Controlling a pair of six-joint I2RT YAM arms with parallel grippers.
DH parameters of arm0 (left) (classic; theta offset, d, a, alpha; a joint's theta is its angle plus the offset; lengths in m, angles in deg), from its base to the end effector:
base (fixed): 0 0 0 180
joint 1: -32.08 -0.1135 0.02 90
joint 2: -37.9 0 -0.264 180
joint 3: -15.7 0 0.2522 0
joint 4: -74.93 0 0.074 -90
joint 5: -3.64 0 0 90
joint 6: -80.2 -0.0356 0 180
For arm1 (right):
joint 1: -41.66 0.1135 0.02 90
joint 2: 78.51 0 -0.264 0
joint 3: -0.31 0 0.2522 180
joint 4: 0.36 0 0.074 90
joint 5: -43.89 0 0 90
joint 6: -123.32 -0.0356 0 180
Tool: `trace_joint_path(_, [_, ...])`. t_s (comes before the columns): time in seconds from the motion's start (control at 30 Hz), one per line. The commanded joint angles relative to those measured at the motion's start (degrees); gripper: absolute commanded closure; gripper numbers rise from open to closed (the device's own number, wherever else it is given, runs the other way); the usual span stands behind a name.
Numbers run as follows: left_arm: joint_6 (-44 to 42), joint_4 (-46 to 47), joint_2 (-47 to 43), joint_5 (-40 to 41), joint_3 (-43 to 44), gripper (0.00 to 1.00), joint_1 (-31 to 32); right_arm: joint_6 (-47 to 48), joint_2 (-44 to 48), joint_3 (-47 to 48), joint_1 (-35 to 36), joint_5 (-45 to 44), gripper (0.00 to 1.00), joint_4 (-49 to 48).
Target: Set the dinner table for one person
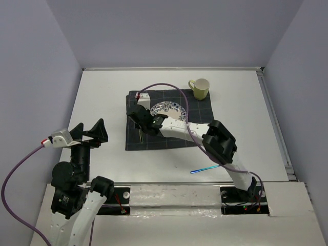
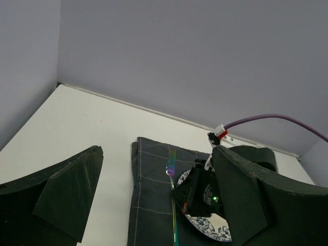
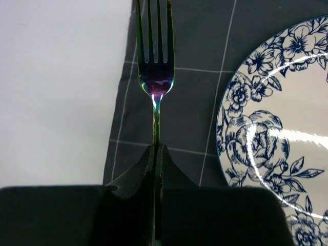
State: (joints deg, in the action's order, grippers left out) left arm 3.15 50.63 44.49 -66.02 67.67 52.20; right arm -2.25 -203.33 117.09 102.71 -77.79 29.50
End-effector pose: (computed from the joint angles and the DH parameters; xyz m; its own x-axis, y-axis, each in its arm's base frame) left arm 0.0372 -0.0004 0.3619 0.3251 -0.3429 -0.8813 0.0932 0.9390 -0.3309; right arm 0.2597 0.4309 0.2309 -0.5583 0.0133 -0.8295 -0.2696 0.9427 0.1966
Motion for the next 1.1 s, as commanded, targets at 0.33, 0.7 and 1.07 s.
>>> trace_joint_path(0.33, [-0.47,2.55,-0.61,-0.74,-0.42,0.01,0.62,-8.55,-7.55,9.92,-3.92,-2.16,1.00,-0.10])
trace_joint_path(0.7, [-0.47,2.55,-0.70,-0.47,-0.42,0.01,0.97,-8.37,-9.66,10.71,-4.45,-0.05,1.00,0.86])
trace_joint_path(1.07, [-0.38,2.55,-0.70,-0.56,-0.42,0.01,0.97,-8.20,-11.06,11.41,-4.46,0.92,1.00,1.04])
